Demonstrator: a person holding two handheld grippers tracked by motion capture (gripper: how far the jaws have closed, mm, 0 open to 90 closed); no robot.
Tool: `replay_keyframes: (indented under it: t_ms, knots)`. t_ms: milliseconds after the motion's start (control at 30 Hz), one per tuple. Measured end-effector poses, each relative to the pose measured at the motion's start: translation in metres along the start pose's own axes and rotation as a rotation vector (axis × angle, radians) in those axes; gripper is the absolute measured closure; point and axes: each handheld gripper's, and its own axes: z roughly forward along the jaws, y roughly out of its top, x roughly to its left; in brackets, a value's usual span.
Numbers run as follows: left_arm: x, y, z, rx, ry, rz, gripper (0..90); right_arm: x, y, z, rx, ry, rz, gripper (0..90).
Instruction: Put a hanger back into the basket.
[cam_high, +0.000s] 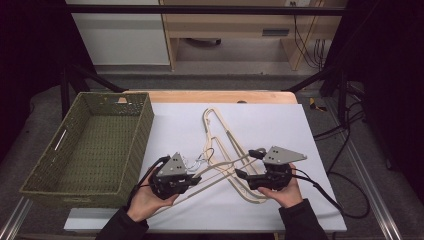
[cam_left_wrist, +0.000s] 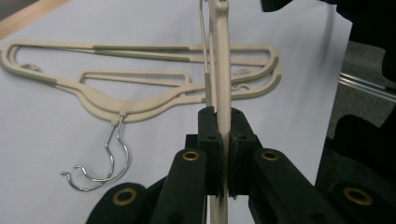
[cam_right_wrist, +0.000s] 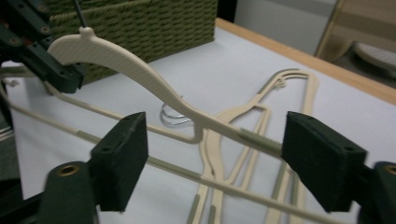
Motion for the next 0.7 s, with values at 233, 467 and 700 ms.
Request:
replay_keyframes:
  t_ms: [233,467,700]
  knots:
    - [0.002,0.007,-0.019,-0.059,0.059,-0.022,86.2,-0.011,-0.004,-0.017,-0.048,-0.042,0.081,11.0]
    - [0.002,0.02,-0.048,-0.135,0.104,-0.007,86.2,-0.02,-0.01,-0.029,-0.058,-0.105,0.126,6.8]
    - [0.014,0.037,-0.077,-0.159,0.145,-0.001,86.2,-0.025,-0.013,-0.034,-0.066,-0.121,0.131,6.5]
